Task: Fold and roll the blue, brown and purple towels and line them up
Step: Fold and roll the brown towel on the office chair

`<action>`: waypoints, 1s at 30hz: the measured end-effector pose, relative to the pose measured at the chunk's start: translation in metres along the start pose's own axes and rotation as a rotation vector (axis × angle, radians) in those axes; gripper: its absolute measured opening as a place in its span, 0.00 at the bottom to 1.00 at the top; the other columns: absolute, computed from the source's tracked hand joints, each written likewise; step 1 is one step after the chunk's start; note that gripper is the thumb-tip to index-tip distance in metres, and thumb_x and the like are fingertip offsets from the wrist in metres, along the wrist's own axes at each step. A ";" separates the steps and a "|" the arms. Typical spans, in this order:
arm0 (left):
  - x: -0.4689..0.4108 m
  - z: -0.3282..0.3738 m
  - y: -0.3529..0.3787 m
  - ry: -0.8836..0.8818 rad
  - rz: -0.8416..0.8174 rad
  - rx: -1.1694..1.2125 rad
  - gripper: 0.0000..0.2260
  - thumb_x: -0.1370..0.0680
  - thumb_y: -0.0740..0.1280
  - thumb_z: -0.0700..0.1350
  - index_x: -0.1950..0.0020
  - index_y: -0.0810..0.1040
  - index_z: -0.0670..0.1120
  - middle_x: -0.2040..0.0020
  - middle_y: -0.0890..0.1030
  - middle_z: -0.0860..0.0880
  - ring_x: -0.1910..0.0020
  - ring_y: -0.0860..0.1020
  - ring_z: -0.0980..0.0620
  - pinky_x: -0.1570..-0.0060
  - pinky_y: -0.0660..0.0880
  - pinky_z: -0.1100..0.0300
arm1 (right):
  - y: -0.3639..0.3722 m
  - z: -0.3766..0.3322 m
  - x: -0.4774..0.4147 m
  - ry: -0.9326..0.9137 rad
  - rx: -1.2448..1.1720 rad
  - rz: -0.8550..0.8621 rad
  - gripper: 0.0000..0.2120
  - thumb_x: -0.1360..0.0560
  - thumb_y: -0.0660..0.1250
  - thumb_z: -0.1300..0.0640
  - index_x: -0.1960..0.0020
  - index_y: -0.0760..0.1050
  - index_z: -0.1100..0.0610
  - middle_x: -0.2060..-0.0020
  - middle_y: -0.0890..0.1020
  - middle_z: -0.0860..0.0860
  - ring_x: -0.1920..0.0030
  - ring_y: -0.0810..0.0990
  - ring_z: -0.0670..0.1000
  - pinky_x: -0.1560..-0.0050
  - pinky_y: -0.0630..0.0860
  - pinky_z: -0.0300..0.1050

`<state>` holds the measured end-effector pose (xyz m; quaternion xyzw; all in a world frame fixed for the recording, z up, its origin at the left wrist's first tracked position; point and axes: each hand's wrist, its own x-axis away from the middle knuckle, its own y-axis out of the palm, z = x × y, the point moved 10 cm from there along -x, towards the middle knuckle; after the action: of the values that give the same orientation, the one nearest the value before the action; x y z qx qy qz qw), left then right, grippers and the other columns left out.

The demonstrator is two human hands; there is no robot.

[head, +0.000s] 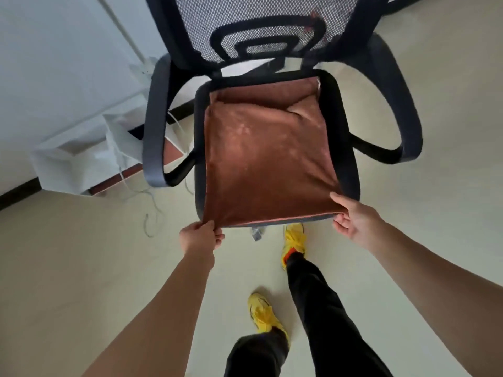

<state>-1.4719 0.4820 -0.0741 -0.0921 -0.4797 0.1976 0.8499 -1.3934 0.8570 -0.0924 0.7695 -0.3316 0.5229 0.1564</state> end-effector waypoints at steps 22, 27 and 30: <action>0.114 -0.224 -0.134 -0.048 0.090 -0.017 0.06 0.25 0.59 0.33 0.59 0.74 0.40 0.72 0.75 0.42 0.76 0.73 0.48 0.79 0.71 0.65 | -0.151 0.210 0.099 0.024 0.122 -0.026 0.12 0.34 0.78 0.55 0.58 0.75 0.54 0.70 0.70 0.49 0.75 0.68 0.47 0.63 0.76 0.44; 0.141 -0.265 -0.152 -0.060 0.104 0.005 0.08 0.25 0.57 0.33 0.61 0.73 0.41 0.72 0.76 0.42 0.77 0.74 0.47 0.75 0.71 0.62 | -0.181 0.241 0.114 0.025 0.127 -0.027 0.12 0.34 0.78 0.56 0.59 0.74 0.53 0.68 0.72 0.49 0.73 0.69 0.47 0.63 0.76 0.44; 0.151 -0.281 -0.161 -0.071 0.108 -0.007 0.08 0.25 0.57 0.34 0.61 0.74 0.40 0.72 0.77 0.42 0.76 0.76 0.47 0.74 0.72 0.61 | -0.193 0.257 0.121 0.040 0.134 -0.024 0.12 0.34 0.78 0.56 0.59 0.75 0.53 0.70 0.73 0.48 0.75 0.69 0.47 0.64 0.76 0.44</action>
<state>-1.1235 0.4095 -0.0478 -0.1136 -0.5045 0.2447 0.8202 -1.0552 0.8050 -0.0663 0.7716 -0.2832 0.5574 0.1173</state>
